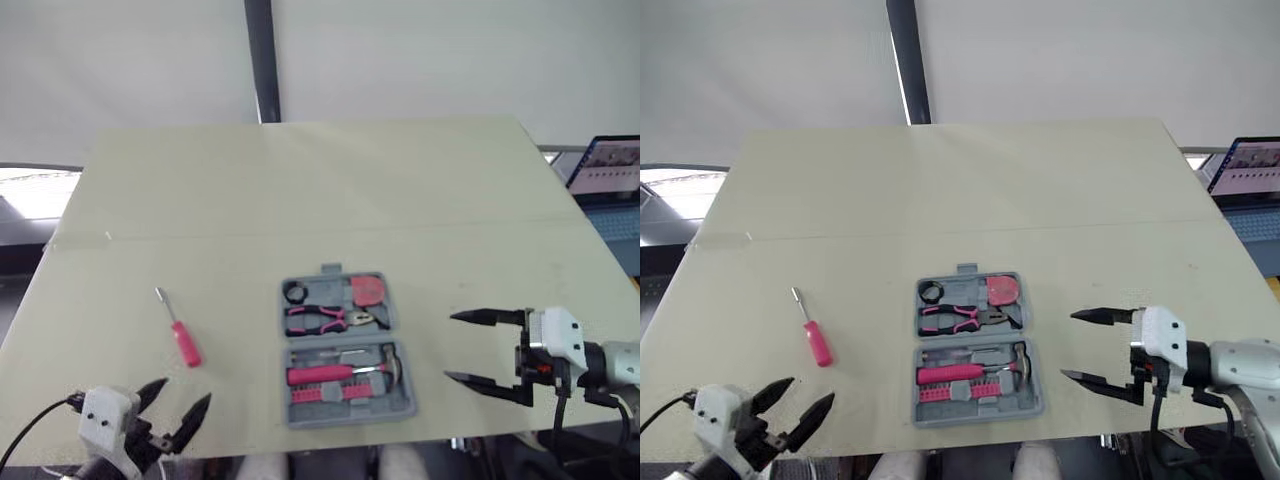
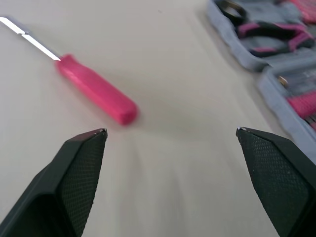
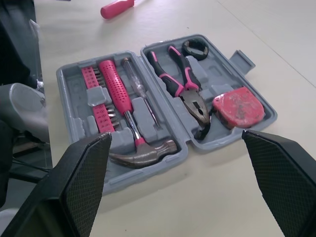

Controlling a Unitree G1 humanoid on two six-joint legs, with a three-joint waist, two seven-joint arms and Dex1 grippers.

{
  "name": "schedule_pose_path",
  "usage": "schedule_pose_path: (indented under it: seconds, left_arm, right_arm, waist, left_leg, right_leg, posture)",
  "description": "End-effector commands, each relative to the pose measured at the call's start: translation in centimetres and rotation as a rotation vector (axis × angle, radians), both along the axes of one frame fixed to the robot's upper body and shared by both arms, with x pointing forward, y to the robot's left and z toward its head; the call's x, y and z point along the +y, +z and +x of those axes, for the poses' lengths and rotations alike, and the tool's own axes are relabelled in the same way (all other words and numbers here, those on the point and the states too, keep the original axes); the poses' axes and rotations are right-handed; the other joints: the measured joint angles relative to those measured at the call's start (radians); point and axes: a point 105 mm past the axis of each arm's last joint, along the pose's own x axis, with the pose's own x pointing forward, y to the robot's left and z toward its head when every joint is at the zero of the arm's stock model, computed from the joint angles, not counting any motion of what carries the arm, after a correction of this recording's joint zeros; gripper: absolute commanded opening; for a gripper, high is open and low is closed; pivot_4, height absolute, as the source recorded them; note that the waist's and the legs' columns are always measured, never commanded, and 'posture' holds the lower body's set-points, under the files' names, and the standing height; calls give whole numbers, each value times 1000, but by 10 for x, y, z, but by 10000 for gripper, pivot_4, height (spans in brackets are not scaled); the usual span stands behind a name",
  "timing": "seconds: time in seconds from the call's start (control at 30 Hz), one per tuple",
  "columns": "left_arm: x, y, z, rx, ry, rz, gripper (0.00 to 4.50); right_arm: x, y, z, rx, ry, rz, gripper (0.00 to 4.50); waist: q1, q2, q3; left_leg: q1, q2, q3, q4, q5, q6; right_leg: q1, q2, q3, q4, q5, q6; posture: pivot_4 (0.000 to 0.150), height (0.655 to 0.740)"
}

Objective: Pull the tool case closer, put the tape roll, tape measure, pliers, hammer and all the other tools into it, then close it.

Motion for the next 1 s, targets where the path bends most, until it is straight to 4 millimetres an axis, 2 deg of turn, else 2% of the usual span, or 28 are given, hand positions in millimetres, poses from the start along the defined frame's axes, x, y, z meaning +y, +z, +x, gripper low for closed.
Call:
schedule_pose_path:
  seconds: [0.03, 0.3, 0.4, 0.53, 0.7, 0.8, 1.0]
  left_arm:
    - [0, 16, 12, -26, 160, -40, 44893]
    - [-7, 9, 44, 48, 454, -94, 44893]
    - [-8, 6, 51, 83, 507, -106, 44893]
    - [-6, 8, 73, 110, 591, -112, 44893]
    - [-1, 8, 91, 163, 635, -116, 44893]
    - [0, 8, 96, 188, 642, -110, 44893]
    - [-4, 1, 92, 255, 653, -116, 44893]
  right_arm:
    - [2, 3, 3, -18, 15, -3, 45000]
    - [-2, 8, 13, -31, 24, -30, 45000]
    - [-2, 8, 14, -34, 24, -32, 45000]
    - [-4, 8, 12, -42, 4, -38, 45000]
    - [-4, 7, 12, -50, -18, -34, 45000]
    - [-3, 8, 13, -59, -31, -33, 45000]
    - [-4, 8, 12, -65, -45, -36, 45000]
  waist:
    - [-1, 0, 0]
    - [1, 0, 0]
    - [1, 0, 0]
    - [4, 0, 0]
    - [0, -1, 0]
    - [-1, -1, 0]
    - [2, -2, 0]
  left_leg:
    - [0, 0, 0, 0, 0, 0]
    - [0, -1, -1, 2, 0, 0]
    - [0, -1, 0, 1, 0, 0]
    - [0, -1, 0, 2, 0, 0]
    - [0, -1, 0, 1, 0, 0]
    - [0, -1, 0, 1, 0, -1]
    - [0, -1, 0, 1, 0, -1]
  right_leg:
    - [0, 0, 0, 0, 0, 0]
    - [1, 0, 0, 2, 1, 1]
    - [1, 0, 0, 2, 1, 1]
    - [1, 0, 0, 2, 1, 1]
    - [0, 0, 0, 2, 1, 1]
    - [0, 0, 0, 2, 1, 1]
    - [0, 0, 0, 2, 1, 1]
  posture:
    - [1500, 7360]
    - [1500, 7360]
    - [1500, 7360]
    - [1500, 7360]
    - [1500, 7360]
    - [1500, 7360]
    - [1500, 7360]
